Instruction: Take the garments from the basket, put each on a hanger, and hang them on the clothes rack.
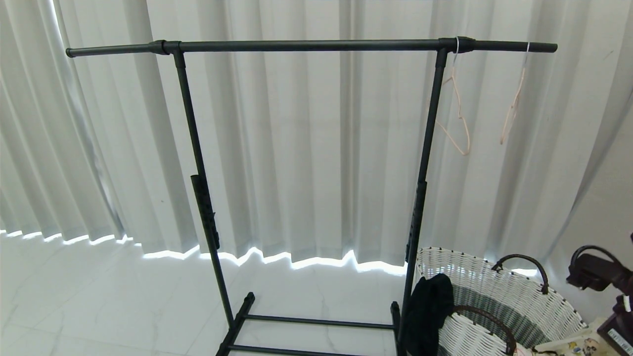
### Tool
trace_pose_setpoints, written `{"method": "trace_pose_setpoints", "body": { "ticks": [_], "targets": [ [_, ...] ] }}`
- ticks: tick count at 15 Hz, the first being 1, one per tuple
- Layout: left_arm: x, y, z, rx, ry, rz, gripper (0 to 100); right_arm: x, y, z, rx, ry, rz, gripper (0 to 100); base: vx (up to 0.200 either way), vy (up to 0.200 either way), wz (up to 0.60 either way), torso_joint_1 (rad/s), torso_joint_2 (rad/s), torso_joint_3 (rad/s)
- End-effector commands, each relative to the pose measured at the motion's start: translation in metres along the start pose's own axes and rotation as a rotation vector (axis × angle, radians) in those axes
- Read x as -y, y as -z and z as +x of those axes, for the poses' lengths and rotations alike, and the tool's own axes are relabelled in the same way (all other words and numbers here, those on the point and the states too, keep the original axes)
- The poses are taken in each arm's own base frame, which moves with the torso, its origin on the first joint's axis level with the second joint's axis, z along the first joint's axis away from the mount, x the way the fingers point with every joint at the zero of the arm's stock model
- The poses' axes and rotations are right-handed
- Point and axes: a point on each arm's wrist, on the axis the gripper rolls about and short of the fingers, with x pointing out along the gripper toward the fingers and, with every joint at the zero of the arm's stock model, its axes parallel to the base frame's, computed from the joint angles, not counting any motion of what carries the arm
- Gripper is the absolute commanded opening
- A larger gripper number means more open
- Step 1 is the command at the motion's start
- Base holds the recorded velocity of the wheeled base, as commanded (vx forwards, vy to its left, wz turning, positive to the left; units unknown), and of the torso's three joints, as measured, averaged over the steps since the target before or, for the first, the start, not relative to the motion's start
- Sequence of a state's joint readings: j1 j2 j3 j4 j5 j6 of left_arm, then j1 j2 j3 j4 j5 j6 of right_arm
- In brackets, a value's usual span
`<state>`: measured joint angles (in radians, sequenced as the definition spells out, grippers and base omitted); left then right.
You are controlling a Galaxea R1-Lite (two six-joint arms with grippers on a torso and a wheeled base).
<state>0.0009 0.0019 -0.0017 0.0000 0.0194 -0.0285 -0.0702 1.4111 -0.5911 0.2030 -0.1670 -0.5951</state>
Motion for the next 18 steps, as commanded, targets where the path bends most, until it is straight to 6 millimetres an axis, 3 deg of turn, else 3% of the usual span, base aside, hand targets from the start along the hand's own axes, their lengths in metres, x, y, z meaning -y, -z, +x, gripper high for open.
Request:
{"method": "trace_pose_setpoints", "body": {
  "ticks": [1, 3, 6, 9, 12, 18],
  "targets": [
    [0.000, 0.000, 0.000, 0.000, 0.000, 0.001, 100, 0.010, -0.012, -0.084, 0.237, 0.084, 0.017, 0, 0.000, 0.000, 0.00, 0.000, 0.00, 0.000],
    [0.000, 0.000, 0.000, -0.001, -0.001, -0.001, 100, 0.008, -0.016, -0.110, 0.310, 0.072, 0.004, 0, 0.000, 0.000, 0.00, 0.000, 0.00, 0.000],
    [0.000, 0.000, 0.000, 0.000, -0.001, 0.001, 100, 0.000, -0.014, -0.127, 0.380, 0.056, -0.045, 0, -0.200, 0.000, 0.00, 0.007, 0.00, 0.002],
    [0.000, 0.000, 0.000, 0.000, -0.001, 0.001, 100, -0.007, -0.009, -0.133, 0.399, 0.027, -0.087, 0, -0.200, 0.000, 0.00, 0.001, 0.00, 0.002],
    [0.000, 0.000, 0.000, 0.000, 0.002, 0.022, 100, -0.016, -0.014, -0.136, 0.438, -0.033, -0.112, 0, 0.000, 0.000, 0.00, 0.000, 0.00, 0.000],
    [0.000, 0.000, 0.000, -0.001, 0.013, 0.067, 100, -0.062, -0.033, -0.137, 0.457, -0.297, -0.107, 0, 0.000, 0.000, 0.00, 0.000, 0.00, 0.000]
  ]
}}
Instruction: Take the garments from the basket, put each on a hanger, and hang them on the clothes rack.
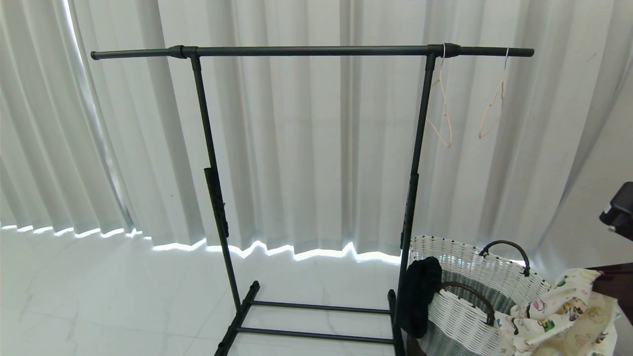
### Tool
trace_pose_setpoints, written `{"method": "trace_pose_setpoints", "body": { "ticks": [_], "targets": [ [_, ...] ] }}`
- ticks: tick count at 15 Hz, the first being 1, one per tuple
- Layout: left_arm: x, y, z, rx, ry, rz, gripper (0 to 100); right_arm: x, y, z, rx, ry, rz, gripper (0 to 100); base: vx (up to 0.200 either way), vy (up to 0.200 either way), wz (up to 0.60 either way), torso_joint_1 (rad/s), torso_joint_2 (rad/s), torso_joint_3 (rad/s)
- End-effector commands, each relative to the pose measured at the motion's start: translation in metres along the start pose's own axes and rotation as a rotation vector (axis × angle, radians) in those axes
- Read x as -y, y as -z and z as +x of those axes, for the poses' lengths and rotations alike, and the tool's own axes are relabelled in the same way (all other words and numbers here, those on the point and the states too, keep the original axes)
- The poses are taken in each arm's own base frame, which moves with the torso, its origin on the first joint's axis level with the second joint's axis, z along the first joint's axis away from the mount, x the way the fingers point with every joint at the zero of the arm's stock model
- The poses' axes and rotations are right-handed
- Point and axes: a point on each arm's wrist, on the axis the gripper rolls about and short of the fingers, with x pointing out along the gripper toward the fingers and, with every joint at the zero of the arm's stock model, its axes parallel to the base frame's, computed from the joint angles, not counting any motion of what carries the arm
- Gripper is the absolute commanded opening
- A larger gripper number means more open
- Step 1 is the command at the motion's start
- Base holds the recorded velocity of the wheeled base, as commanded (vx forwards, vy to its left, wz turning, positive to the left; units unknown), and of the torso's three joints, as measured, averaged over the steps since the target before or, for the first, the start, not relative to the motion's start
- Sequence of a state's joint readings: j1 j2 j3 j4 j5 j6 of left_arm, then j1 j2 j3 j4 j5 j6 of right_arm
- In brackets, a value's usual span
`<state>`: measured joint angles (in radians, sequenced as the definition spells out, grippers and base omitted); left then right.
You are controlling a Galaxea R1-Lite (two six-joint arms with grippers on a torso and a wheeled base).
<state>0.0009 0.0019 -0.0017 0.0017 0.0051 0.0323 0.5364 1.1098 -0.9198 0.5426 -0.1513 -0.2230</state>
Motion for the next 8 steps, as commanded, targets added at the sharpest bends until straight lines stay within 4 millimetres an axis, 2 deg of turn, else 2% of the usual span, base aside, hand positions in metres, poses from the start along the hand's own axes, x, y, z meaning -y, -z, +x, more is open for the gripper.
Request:
{"method": "trace_pose_setpoints", "body": {
  "ticks": [1, 4, 5, 6, 8],
  "targets": [
    [0.000, 0.000, 0.000, 0.001, 0.020, 0.021, 100, -0.023, -0.010, 0.017, -0.036, -0.116, -0.031, 0, 0.000, 0.000, 0.00, 0.000, 0.00, 0.000],
    [0.001, -0.001, 0.000, 0.011, 0.035, 0.032, 100, -0.037, -0.022, 0.029, -0.048, -0.163, -0.012, 0, 0.000, 0.000, 0.00, 0.000, 0.00, 0.000],
    [0.001, -0.017, -0.004, 0.079, 0.065, -0.003, 100, -0.037, -0.024, 0.031, -0.049, -0.165, -0.015, 0, 0.000, 0.000, 0.00, 0.000, 0.00, 0.000],
    [0.001, -0.042, -0.009, 0.135, 0.152, -0.065, 100, -0.038, -0.026, 0.033, -0.055, -0.166, -0.016, 0, 0.000, 0.000, 0.00, 0.000, 0.00, 0.000],
    [0.000, -0.091, -0.006, 0.147, 0.198, -0.076, 100, -0.044, -0.030, 0.038, -0.054, -0.204, -0.029, 0, 0.000, 0.000, 0.00, 0.000, 0.00, 0.000]
  ]
}}
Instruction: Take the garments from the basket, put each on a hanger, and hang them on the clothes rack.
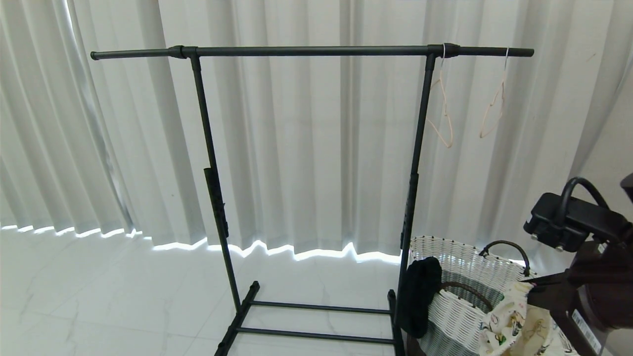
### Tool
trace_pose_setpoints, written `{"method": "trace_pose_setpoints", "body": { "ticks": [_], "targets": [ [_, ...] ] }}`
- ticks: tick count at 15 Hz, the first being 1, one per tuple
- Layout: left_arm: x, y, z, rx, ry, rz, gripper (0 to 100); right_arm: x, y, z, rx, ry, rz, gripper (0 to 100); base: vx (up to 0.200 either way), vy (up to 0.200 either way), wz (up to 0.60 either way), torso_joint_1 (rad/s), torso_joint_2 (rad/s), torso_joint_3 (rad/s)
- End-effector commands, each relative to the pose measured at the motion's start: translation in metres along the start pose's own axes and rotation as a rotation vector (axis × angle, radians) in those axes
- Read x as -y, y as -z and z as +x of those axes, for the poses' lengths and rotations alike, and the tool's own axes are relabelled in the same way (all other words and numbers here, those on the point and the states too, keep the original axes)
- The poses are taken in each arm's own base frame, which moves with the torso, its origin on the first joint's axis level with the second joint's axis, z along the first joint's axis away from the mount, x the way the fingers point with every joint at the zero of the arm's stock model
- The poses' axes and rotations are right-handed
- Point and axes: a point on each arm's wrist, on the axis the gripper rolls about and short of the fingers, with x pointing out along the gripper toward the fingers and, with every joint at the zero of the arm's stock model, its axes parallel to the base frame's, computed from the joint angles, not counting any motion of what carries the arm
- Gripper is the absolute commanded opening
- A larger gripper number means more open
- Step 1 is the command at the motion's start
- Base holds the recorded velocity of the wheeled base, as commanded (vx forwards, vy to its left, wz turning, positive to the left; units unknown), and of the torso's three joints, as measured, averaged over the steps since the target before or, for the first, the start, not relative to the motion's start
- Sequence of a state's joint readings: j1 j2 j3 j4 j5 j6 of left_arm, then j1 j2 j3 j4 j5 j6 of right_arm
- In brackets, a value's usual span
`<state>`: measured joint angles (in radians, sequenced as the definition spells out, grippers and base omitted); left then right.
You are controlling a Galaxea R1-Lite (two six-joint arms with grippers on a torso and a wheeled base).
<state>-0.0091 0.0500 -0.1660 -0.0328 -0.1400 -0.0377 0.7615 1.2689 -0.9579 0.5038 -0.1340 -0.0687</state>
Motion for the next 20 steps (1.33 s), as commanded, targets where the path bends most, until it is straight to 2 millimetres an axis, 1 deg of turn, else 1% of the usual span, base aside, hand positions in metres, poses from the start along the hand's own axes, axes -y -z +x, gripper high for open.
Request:
{"method": "trace_pose_setpoints", "body": {
  "ticks": [1, 2, 3, 4, 5, 6, 8, 9, 10, 11, 12, 13, 14, 16, 17, 18, 19, 20],
  "targets": [
    [0.000, -0.051, 0.018, -0.016, 0.049, -0.020, 100, -0.005, -0.006, 0.011, -0.013, -0.030, -0.015, 0, 0.000, 0.000, 0.00, 0.000, 0.00, 0.000],
    [-0.001, -0.072, 0.036, -0.054, 0.095, 0.016, 100, -0.008, -0.013, 0.018, 0.023, -0.043, -0.019, 0, 0.000, 0.000, 0.00, 0.000, 0.00, 0.000],
    [-0.001, -0.078, 0.046, -0.081, 0.136, 0.053, 100, -0.008, -0.019, 0.022, 0.041, -0.043, -0.017, 0, 0.000, 0.000, 0.00, 0.000, 0.00, 0.000],
    [-0.001, -0.085, 0.065, -0.125, 0.234, 0.112, 100, -0.008, -0.030, 0.025, 0.073, -0.043, -0.013, 0, 0.000, 0.000, 0.00, 0.000, 0.00, 0.000],
    [-0.001, -0.086, 0.074, -0.146, 0.278, 0.120, 100, -0.008, -0.035, 0.026, 0.082, -0.043, -0.012, 0, 0.000, 0.000, 0.00, 0.000, 0.00, 0.000],
    [0.004, -0.088, 0.095, -0.186, 0.435, 0.102, 100, -0.008, -0.048, 0.027, 0.109, -0.048, -0.010, 0, 0.000, 0.000, 0.00, 0.000, 0.00, 0.000],
    [0.022, -0.098, 0.124, -0.253, 0.640, 0.029, 100, -0.012, -0.062, 0.027, 0.142, -0.081, -0.016, 0, 0.000, 0.000, 0.00, 0.000, 0.00, 0.000],
    [0.034, -0.105, 0.138, -0.284, 0.723, -0.008, 100, -0.016, -0.069, 0.027, 0.158, -0.094, -0.024, 0, 0.000, 0.000, 0.00, 0.000, 0.00, 0.000],
    [0.046, -0.107, 0.155, -0.322, 0.769, -0.026, 100, -0.019, -0.075, 0.027, 0.170, -0.104, -0.031, 0, 0.000, 0.000, 0.00, 0.000, 0.00, 0.000],
    [0.058, -0.103, 0.171, -0.378, 0.786, -0.033, 100, -0.021, -0.080, 0.028, 0.179, -0.109, -0.035, 0, 0.000, 0.000, 0.00, 0.000, 0.00, 0.000],
    [0.070, -0.095, 0.188, -0.441, 0.803, -0.027, 100, -0.023, -0.084, 0.029, 0.186, -0.114, -0.039, 0, 0.000, 0.000, 0.00, 0.000, 0.00, 0.000],
    [0.082, -0.086, 0.198, -0.492, 0.832, -0.022, 100, -0.024, -0.088, 0.029, 0.194, -0.118, -0.041, 0, 0.000, 0.000, 0.00, 0.000, 0.00, 0.000],
    [0.095, -0.078, 0.202, -0.536, 0.880, -0.012, 100, -0.025, -0.091, 0.030, 0.199, -0.119, -0.042, 0, 0.000, 0.000, 0.00, 0.000, 0.00, 0.000],
    [0.115, -0.063, 0.207, -0.606, 0.921, 0.019, 100, -0.026, -0.096, 0.033, 0.203, -0.118, -0.041, 0, 0.000, 0.000, 0.00, 0.000, 0.00, 0.000],
    [0.133, -0.054, 0.212, -0.625, 0.952, 0.034, 100, -0.026, -0.102, 0.036, 0.209, -0.117, -0.040, 0, 0.000, 0.000, 0.00, 0.000, 0.00, 0.000],
    [0.145, -0.048, 0.218, -0.610, 0.949, 0.046, 100, -0.027, -0.106, 0.038, 0.214, -0.117, -0.039, 0, 0.000, 0.000, 0.00, 0.000, 0.00, 0.000],
    [0.153, -0.043, 0.223, -0.601, 0.937, 0.057, 100, -0.027, -0.109, 0.039, 0.217, -0.115, -0.038, 0, 0.000, 0.000, 0.00, 0.000, 0.00, 0.000],
    [0.157, -0.040, 0.225, -0.601, 0.925, 0.062, 100, -0.027, -0.111, 0.040, 0.220, -0.115, -0.037, 0, 0.000, 0.000, 0.00, 0.000, 0.00, 0.000]
  ]
}}
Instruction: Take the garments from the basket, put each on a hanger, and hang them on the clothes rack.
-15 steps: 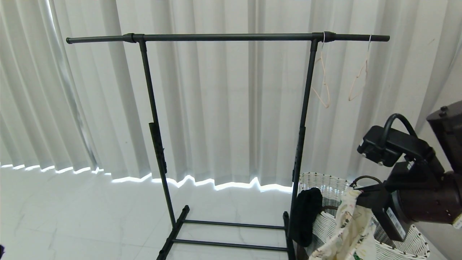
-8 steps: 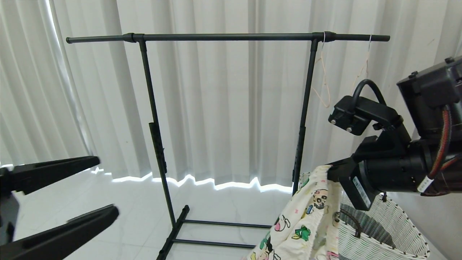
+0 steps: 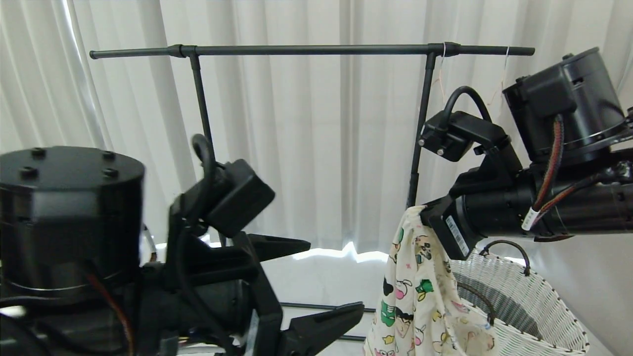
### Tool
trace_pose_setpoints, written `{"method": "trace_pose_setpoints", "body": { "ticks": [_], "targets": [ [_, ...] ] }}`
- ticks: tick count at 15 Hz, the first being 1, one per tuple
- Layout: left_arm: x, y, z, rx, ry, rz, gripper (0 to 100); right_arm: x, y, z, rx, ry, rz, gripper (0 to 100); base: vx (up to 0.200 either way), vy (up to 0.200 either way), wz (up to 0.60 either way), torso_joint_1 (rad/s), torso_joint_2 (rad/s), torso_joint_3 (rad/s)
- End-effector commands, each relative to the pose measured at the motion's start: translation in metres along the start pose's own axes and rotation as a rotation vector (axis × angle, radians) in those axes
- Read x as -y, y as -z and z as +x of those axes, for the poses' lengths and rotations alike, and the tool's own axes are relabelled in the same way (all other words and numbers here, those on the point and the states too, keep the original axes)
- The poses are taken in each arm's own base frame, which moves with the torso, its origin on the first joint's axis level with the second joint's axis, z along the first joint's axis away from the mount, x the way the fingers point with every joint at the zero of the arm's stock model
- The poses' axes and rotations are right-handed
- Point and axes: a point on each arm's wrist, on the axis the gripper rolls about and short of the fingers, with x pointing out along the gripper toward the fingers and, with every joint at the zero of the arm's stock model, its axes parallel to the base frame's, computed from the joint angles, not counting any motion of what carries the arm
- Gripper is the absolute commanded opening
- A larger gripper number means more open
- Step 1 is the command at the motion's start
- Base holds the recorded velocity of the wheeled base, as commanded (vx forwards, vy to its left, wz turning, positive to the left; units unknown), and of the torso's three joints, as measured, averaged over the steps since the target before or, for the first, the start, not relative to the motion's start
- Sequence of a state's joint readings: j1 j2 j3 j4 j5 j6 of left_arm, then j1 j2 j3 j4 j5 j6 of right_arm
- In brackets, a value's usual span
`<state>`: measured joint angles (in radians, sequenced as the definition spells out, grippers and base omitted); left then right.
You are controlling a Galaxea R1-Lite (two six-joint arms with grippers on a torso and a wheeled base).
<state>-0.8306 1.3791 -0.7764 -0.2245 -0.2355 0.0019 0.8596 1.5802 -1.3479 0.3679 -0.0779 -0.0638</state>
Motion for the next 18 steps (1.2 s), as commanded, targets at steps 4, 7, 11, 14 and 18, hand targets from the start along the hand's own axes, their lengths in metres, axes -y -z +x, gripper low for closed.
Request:
{"method": "trace_pose_setpoints", "body": {
  "ticks": [4, 7, 11, 14, 18],
  "targets": [
    [-0.003, 0.014, 0.037, -0.102, -0.004, -0.023, 100, -0.001, -0.014, 0.016, 0.011, -0.003, -0.001, 0, 0.000, 0.000, 0.00, 0.000, 0.00, 0.000],
    [-0.006, 0.016, 0.041, -0.113, -0.021, -0.151, 100, -0.016, -0.026, 0.020, 0.044, -0.040, -0.026, 0, 0.000, 0.000, 0.00, 0.000, 0.00, 0.000],
    [-0.028, 0.026, 0.050, -0.149, -0.097, -0.270, 100, -0.024, -0.035, 0.021, 0.069, -0.062, -0.038, 0, 0.000, 0.000, 0.00, 0.000, 0.00, 0.000],
    [-0.034, 0.033, 0.063, -0.181, -0.104, -0.277, 100, -0.026, -0.038, 0.021, 0.080, -0.067, -0.040, 0, 0.000, 0.000, 0.00, 0.000, 0.00, 0.000],
    [-0.038, 0.058, 0.074, -0.267, -0.124, -0.257, 100, -0.026, -0.039, 0.019, 0.086, -0.067, -0.038, 0, 0.000, 0.000, 0.00, 0.000, 0.00, 0.000]
  ]
}}
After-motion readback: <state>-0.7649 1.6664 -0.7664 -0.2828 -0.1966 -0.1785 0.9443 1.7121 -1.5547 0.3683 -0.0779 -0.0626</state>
